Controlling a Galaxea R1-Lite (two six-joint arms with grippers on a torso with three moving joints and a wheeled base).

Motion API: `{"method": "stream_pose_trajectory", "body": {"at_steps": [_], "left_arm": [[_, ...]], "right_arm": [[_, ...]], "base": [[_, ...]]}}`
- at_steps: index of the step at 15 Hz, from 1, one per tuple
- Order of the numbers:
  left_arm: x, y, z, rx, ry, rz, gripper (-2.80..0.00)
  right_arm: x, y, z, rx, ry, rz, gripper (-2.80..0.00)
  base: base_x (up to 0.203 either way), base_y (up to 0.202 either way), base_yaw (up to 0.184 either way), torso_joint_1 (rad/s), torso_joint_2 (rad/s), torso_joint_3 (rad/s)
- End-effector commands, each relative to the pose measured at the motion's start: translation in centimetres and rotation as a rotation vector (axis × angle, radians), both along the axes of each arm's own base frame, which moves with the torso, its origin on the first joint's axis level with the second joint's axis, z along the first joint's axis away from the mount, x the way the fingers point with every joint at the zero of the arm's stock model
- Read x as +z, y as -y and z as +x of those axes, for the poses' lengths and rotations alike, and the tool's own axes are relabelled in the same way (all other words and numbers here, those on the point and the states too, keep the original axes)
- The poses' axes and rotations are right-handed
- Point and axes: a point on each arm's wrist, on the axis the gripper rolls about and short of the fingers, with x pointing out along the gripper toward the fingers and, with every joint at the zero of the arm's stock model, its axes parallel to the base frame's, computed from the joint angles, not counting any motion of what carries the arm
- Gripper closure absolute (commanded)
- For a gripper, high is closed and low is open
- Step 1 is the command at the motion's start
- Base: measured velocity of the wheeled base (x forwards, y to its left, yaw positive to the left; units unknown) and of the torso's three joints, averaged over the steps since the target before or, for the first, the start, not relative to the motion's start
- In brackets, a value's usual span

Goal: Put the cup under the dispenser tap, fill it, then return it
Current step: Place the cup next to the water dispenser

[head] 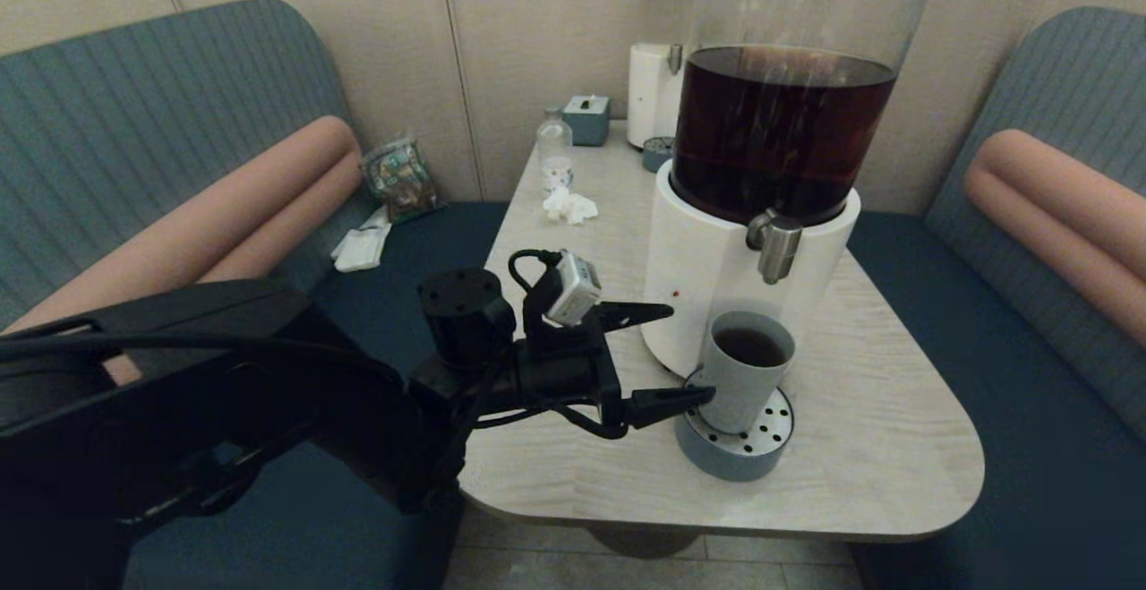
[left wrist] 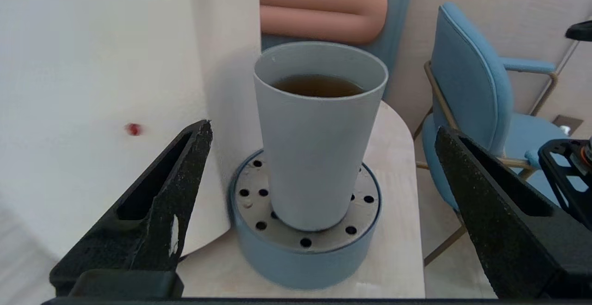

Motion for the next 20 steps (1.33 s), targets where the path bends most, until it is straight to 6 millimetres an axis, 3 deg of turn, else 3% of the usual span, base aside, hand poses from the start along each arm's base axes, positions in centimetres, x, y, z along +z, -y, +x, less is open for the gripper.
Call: {"method": "stream_pose_trajectory", "body": {"at_steps": [1,20], "left_arm": [[-1.4,1.1,0.5,-0.004,-0.014,0.005,-2.80],[-2.6,5.5,0.6,0.000,-0.017,-0.032,-2.80]], "right_arm": [[0.0,0.0,0.0,0.001,-0.001,0.000,0.00],[0.0,0.0,0.0,0.002,-0.001,0.000,0.00]], "base": [[0.000,0.000,0.000,0.000,0.00,0.000],[0.000,0.000,0.000,0.000,0.00,0.000]]}}
